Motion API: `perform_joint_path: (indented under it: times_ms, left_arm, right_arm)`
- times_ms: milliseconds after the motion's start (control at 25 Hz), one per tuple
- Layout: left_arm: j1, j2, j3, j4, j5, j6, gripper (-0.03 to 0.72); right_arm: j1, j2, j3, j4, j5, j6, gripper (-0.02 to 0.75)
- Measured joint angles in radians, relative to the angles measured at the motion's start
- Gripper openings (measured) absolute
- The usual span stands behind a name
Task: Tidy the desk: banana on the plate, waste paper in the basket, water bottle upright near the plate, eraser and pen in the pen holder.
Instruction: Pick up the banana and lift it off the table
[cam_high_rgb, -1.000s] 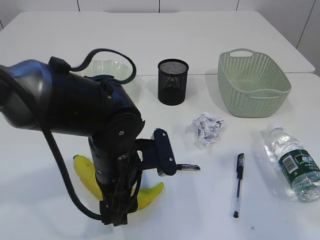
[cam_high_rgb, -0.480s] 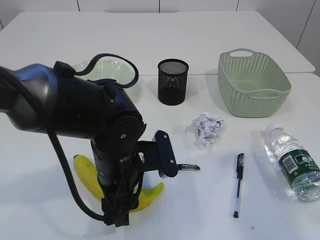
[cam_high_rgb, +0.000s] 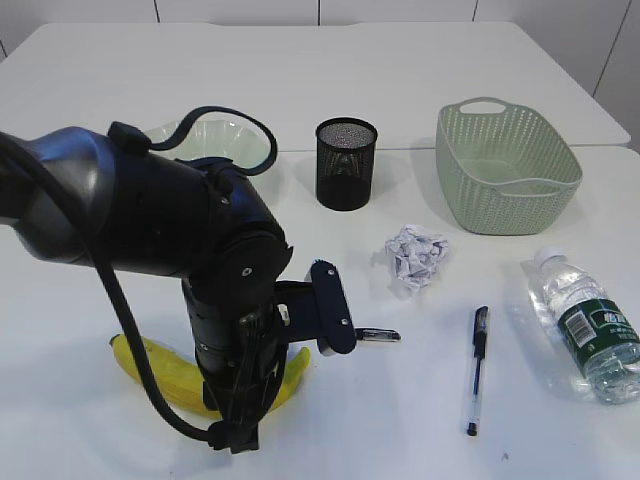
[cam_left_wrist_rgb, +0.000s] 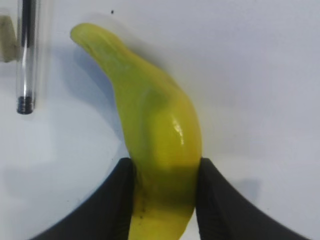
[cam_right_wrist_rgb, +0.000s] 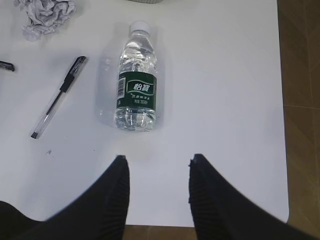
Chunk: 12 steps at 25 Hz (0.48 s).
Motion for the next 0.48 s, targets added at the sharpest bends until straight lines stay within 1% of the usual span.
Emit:
perform_joint_path:
  times_ms: [480]
  left_arm:
    - [0.000,0.000,0.000,0.000,0.000,0.000,0.232]
  right_arm:
    - [0.000,0.000,0.000,-0.007,0.000,0.000,0.305]
